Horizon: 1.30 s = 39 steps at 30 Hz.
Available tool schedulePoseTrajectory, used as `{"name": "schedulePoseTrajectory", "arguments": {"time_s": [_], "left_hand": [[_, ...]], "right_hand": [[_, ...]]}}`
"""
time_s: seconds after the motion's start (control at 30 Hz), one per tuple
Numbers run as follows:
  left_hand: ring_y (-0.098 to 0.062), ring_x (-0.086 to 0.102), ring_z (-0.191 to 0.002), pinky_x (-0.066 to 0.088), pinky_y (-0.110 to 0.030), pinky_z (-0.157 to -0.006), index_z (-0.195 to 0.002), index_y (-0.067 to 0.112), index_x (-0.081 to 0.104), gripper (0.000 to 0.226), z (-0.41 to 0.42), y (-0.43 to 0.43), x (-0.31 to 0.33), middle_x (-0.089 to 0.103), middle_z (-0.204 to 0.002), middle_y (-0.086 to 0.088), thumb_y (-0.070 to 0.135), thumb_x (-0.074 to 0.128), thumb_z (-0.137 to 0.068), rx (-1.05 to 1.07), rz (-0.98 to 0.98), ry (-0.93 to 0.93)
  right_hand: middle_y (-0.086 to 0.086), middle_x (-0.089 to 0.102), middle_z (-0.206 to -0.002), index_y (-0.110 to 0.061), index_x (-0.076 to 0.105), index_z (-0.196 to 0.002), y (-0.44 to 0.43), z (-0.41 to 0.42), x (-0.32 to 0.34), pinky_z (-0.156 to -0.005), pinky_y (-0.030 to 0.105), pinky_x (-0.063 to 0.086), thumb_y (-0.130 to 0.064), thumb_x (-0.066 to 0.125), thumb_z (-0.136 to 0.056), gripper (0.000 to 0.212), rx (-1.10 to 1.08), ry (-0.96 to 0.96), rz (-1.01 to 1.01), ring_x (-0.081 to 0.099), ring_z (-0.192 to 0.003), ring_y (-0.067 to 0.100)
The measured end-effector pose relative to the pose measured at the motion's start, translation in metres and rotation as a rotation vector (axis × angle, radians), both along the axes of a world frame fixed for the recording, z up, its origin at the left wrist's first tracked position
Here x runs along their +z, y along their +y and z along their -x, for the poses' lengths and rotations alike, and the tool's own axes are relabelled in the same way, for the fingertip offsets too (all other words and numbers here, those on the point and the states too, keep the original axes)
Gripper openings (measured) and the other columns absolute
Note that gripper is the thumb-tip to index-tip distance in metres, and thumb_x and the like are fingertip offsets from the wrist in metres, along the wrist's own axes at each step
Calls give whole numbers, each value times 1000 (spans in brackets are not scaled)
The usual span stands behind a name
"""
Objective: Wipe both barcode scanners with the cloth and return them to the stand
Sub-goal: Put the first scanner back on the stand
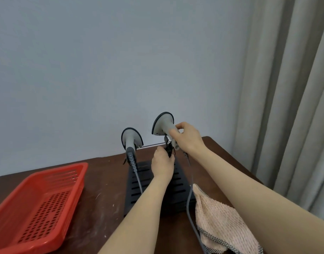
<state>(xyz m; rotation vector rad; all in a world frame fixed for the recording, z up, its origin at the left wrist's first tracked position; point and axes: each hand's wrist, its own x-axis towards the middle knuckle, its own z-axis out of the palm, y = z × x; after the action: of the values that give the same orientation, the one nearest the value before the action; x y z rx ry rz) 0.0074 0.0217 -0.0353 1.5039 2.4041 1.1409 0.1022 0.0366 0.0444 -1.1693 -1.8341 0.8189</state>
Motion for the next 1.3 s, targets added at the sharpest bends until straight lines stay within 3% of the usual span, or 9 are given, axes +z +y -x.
{"name": "schedulePoseTrajectory", "arguments": {"time_s": [0.33, 0.53, 0.7, 1.07, 1.2, 1.3], "left_hand": [[-34, 61, -98, 42, -35, -66, -105, 0, 50, 23, 1, 2, -1, 62, -108, -17, 20, 53, -93, -20, 25, 8], [-35, 62, -96, 42, -34, -63, -106, 0, 52, 24, 4, 2, -2, 63, -106, -18, 20, 53, -92, -34, 19, -34], [-36, 61, -97, 42, -35, -64, -108, 0, 53, 24, 4, 3, -1, 64, -107, -18, 17, 53, -92, -30, 29, -40], [-36, 61, -94, 43, -35, -63, -104, 2, 56, 23, 5, 7, -6, 65, -103, -16, 20, 50, -91, -48, -5, -94], [-35, 61, -91, 42, -34, -61, -101, 3, 56, 23, 5, 8, -6, 65, -101, -15, 21, 49, -91, -60, -11, -98], [-35, 60, -91, 41, -34, -62, -102, 3, 57, 23, 7, 9, -7, 65, -101, -15, 21, 49, -90, -66, -14, -98]], "right_hand": [[8, 65, -93, -17, 52, -121, 0, 5, -6, -58, 30, 40, -38, 52, -86, 41, -41, -119, 2, 62, -83, 26], [11, 65, -113, -19, 48, -135, -2, 11, -5, -80, 36, 50, -37, 48, -88, 51, -22, -198, -28, 61, -99, 29], [13, 65, -115, -10, 54, -127, -5, 9, -2, -88, 44, 50, -31, 47, -90, 43, -26, -239, -69, 59, -101, 32], [13, 66, -105, -10, 54, -124, -11, 7, -14, -83, 42, 52, -31, 46, -88, 42, -12, -291, -38, 62, -94, 32], [10, 64, -89, -14, 56, -105, -9, 7, -21, -70, 38, 48, -32, 46, -85, 28, -10, -316, -50, 61, -85, 32], [11, 64, -89, -14, 55, -98, -9, 8, -23, -69, 38, 47, -31, 44, -85, 24, -14, -328, -59, 60, -85, 34]]}}
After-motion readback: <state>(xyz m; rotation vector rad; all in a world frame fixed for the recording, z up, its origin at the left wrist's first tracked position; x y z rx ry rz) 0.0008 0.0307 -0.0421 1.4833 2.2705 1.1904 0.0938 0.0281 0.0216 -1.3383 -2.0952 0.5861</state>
